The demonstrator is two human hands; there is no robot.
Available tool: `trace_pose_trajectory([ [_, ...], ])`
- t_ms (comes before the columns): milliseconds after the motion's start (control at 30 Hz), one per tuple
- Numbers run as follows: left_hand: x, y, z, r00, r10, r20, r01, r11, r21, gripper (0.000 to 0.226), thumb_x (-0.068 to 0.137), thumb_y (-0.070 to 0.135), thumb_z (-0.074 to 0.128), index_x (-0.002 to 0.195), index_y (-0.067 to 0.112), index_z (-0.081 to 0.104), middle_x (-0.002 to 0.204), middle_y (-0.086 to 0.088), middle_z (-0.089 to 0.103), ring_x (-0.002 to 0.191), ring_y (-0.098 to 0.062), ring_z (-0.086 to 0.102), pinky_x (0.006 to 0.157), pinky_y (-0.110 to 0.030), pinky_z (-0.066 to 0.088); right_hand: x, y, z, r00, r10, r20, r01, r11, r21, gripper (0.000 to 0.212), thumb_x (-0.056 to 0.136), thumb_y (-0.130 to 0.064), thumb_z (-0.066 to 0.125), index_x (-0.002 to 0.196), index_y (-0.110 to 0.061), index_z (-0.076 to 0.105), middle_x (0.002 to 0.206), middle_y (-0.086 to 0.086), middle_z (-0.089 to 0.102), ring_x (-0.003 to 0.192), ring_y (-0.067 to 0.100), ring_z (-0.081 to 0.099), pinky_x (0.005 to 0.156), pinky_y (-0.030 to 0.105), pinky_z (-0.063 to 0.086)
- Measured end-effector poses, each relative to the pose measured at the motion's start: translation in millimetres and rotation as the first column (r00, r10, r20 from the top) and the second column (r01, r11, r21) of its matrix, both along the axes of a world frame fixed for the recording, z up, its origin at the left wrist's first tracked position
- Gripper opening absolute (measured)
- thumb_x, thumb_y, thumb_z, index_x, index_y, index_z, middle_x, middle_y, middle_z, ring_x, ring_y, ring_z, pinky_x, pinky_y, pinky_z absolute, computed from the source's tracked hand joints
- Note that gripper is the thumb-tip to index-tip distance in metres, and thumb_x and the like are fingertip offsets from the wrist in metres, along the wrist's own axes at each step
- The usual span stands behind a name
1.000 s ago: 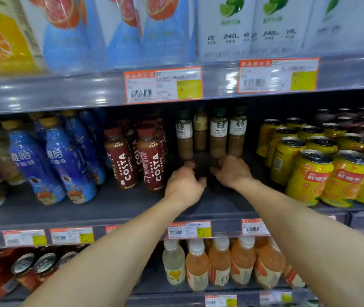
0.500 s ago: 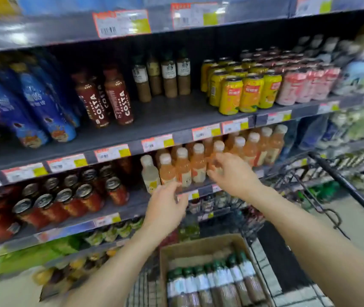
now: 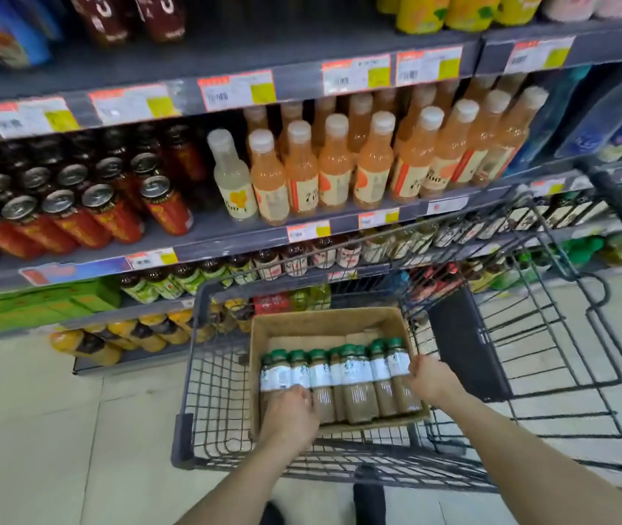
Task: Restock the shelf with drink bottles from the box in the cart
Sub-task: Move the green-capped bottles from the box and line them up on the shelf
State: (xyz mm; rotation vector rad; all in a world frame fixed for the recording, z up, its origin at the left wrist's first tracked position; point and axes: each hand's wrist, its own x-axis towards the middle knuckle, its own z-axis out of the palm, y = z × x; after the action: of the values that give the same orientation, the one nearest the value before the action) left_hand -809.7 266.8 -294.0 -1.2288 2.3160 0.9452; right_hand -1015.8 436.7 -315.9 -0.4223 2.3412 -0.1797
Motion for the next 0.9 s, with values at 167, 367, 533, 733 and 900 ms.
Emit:
trace_pose_trajectory([
  [167, -21.7, 40.1, -63.4, 0.996, 0.037, 0.082, -0.044, 0.996, 0.08, 0.021, 0.097, 0.036, 0.059, 0.104, 0.016, 0.062, 0.083, 0.008, 0.061, 0.074, -0.008, 0.062, 0.058, -0.019, 0.048, 6.5, 15.1, -73.5, 0.993, -0.121, 0.014, 0.119, 0.989, 0.088, 0.056, 0.093, -0.06, 0.044, 0.112, -0.011, 0.063, 0.112, 0.014, 0.068, 0.103, 0.031, 0.064, 0.08, 0.033, 0.05],
  [367, -67.5, 67.7, -110.7, 0.986, 0.124, 0.11, -0.143, 0.974, 0.178, 0.035, 0.094, 0.052, 0.059, 0.091, 0.018, 0.056, 0.071, 0.006, 0.062, 0.059, -0.007, 0.057, 0.048, -0.024, 0.04, 9.0, 17.4, -118.2, 0.974, -0.214, -0.07, 0.223, 0.961, 0.165, 0.051, 0.087, -0.06, 0.055, 0.107, -0.013, 0.062, 0.099, 0.007, 0.071, 0.091, 0.027, 0.067, 0.076, 0.034, 0.053],
  [533, -85.7, 78.2, -134.5, 0.968, 0.197, 0.155, -0.222, 0.961, 0.166, 0.04, 0.088, 0.056, 0.064, 0.07, 0.022, 0.051, 0.064, 0.006, 0.062, 0.052, -0.006, 0.058, 0.044, -0.021, 0.042, 8.4, 15.2, -135.0, 0.978, -0.117, -0.172, 0.152, 0.967, 0.206, 0.067, 0.084, -0.058, 0.062, 0.126, -0.014, 0.034, 0.102, 0.005, 0.071, 0.095, 0.027, 0.068, 0.066, 0.032, 0.044],
  [733, -91.6, 69.8, -139.8, 0.949, 0.248, 0.192, -0.286, 0.937, 0.201, 0.033, 0.089, 0.048, 0.068, 0.103, 0.02, 0.055, 0.084, 0.004, 0.063, 0.063, -0.002, 0.054, 0.05, -0.014, 0.039, -0.7, 9.4, -144.1, 0.977, 0.002, -0.215, 0.054, 0.965, 0.256, 0.06, 0.081, -0.068, 0.062, 0.113, -0.018, 0.054, 0.099, -0.002, 0.071, 0.094, 0.02, 0.069, 0.061, 0.029, 0.038],
  [900, -82.0, 63.2, -133.3, 0.949, 0.279, 0.144, -0.311, 0.902, 0.299, 0.073, 0.09, 0.043, 0.069, 0.148, 0.013, 0.037, 0.129, 0.0, 0.062, 0.082, -0.004, 0.053, 0.071, -0.015, 0.04, -6.4, 2.8, -145.8, 0.976, -0.009, -0.217, 0.068, 0.962, 0.265, 0.061, 0.074, -0.069, 0.069, 0.107, -0.019, 0.058, 0.098, -0.005, 0.07, 0.092, 0.017, 0.068, 0.06, 0.026, 0.038],
])
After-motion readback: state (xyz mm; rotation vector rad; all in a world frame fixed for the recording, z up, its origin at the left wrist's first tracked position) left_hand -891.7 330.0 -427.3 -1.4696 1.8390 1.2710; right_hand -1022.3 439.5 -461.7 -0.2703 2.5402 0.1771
